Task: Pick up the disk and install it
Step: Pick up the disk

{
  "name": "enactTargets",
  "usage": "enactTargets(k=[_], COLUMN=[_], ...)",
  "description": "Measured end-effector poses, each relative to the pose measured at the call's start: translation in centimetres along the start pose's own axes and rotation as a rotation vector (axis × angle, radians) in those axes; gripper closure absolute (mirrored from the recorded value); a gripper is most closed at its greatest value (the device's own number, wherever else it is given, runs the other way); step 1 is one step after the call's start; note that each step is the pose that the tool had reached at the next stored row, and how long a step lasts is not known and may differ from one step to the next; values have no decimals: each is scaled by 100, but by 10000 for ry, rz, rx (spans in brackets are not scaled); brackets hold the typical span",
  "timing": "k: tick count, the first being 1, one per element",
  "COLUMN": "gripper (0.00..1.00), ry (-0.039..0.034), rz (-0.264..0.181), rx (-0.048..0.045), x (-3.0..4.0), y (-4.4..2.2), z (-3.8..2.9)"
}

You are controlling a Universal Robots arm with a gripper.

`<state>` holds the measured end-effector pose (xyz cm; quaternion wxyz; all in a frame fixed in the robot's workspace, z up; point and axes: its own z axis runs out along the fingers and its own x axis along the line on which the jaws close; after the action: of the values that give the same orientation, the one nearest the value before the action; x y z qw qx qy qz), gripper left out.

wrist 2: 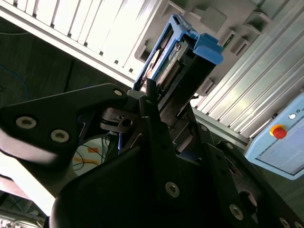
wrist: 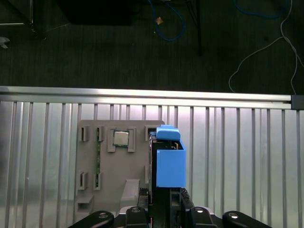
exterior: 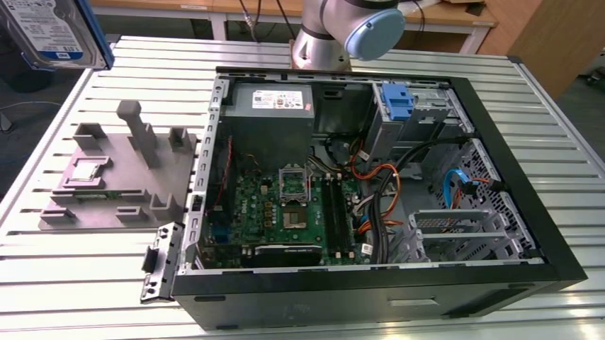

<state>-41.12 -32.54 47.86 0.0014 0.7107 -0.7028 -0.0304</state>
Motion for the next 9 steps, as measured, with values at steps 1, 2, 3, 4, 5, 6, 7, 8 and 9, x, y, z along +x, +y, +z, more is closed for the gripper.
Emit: enactTargets(k=[1,2,3,4,5,6,7,8,9], gripper=[65,65,65,65,65,65,65,65,65], ry=[0,0,1,0,0,0,1,1,1], rz=[0,0,0,0,0,0,1,1,1], rx=[1,0,0,0,0,0,-1,-2,-2], x=[0,0,0,0,0,0,-1,-1,-1], y=[0,0,0,0,0,0,-1,-4,-7], z=[-1,-1,-1,-2,-2,-2,-2,-3,-3])
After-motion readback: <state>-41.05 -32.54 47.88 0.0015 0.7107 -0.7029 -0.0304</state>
